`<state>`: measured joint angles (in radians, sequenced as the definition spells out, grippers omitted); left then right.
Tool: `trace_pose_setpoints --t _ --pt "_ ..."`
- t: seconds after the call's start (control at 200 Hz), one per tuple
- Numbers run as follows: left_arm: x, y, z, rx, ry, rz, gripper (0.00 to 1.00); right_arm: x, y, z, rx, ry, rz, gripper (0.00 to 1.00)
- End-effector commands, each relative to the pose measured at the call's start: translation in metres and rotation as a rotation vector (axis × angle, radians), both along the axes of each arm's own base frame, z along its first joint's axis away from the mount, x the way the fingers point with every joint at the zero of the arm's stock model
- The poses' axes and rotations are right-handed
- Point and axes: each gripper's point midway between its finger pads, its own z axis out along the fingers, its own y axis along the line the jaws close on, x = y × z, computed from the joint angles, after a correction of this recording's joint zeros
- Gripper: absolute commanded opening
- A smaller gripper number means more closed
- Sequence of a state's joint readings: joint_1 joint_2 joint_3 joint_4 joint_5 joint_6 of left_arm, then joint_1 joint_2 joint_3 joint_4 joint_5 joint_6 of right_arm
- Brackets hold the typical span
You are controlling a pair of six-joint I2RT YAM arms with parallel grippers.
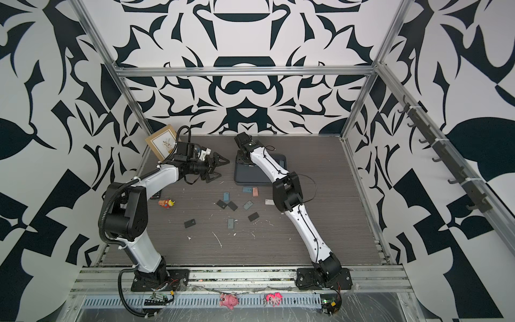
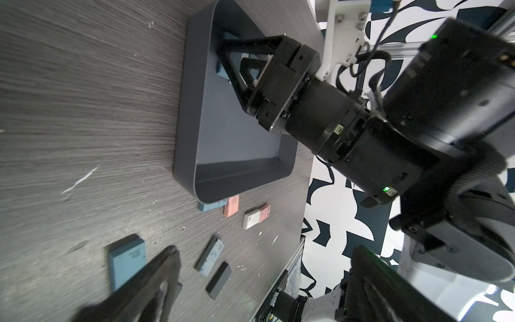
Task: Put the eraser in the storage box
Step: Adjust the eraser in the storage box.
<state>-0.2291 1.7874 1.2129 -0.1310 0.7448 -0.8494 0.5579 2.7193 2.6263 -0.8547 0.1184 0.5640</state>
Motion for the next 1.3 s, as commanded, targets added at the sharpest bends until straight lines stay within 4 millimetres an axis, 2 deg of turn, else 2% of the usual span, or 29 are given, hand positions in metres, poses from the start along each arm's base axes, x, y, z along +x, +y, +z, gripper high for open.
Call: trace_pose_setpoints --t 0.0,0.165,1.295 --pt "0.002 0.001 0.011 -0.018 -0.022 0.0 0.99 0.004 0.005 0.011 0.018 -0.028 0.01 0.47" --pt "0.003 0.001 0.012 -0.019 -0.025 0.001 0.99 0.004 0.005 0.008 0.019 -0.024 0.01 0.47" --pt "0.002 0.001 0.014 -0.022 -0.026 -0.002 0.99 0.01 0.017 0.025 0.081 -0.061 0.015 0.5"
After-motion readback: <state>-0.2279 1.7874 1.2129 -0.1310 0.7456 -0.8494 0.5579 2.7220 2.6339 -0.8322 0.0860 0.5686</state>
